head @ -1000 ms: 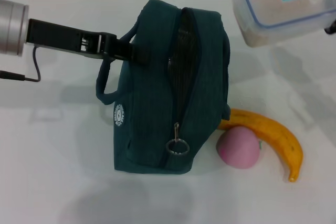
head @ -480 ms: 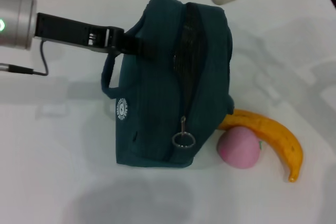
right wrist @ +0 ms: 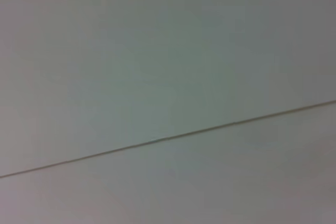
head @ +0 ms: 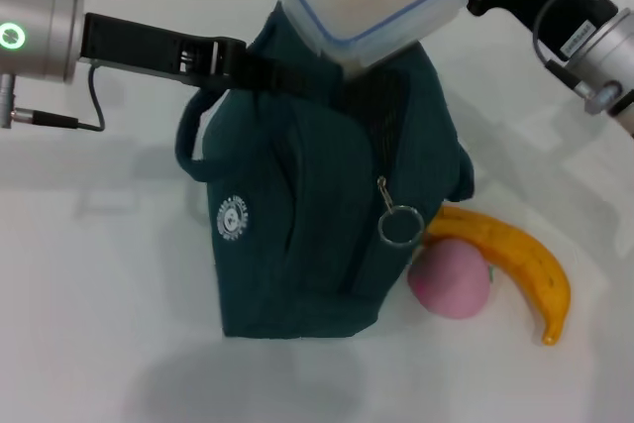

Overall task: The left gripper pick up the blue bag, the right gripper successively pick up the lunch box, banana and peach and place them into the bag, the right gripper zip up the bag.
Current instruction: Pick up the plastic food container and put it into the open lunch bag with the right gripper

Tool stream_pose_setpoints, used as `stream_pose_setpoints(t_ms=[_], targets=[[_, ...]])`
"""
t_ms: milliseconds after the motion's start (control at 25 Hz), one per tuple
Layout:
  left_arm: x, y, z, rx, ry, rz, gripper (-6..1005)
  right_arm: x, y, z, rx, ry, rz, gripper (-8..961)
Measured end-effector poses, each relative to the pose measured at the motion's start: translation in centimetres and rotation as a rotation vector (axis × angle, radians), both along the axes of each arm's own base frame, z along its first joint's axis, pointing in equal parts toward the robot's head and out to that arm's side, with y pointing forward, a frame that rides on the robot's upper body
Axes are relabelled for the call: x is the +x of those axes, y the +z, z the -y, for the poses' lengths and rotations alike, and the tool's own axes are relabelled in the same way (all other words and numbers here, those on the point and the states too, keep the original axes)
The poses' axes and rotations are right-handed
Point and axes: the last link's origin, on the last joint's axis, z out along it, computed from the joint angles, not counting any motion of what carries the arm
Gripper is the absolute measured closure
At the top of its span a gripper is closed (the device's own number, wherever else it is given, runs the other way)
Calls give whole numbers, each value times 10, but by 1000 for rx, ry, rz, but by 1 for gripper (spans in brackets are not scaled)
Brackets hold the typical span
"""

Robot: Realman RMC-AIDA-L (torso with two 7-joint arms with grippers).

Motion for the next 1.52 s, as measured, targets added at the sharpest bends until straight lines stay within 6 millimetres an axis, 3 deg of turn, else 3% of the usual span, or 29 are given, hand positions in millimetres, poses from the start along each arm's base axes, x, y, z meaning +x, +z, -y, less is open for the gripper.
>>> stream_pose_setpoints(t_ms=[560,1120,1520], targets=[[-2,5,-8,49,-28,-25,951,19,-15,19,-61,16,107,855],[21,-2,-15,33,-104,-14,951,-7,-27,17,-46,183,239,855],[22,0,-15,37,-123,-14,951,6,-17,12,98,210,372,856]])
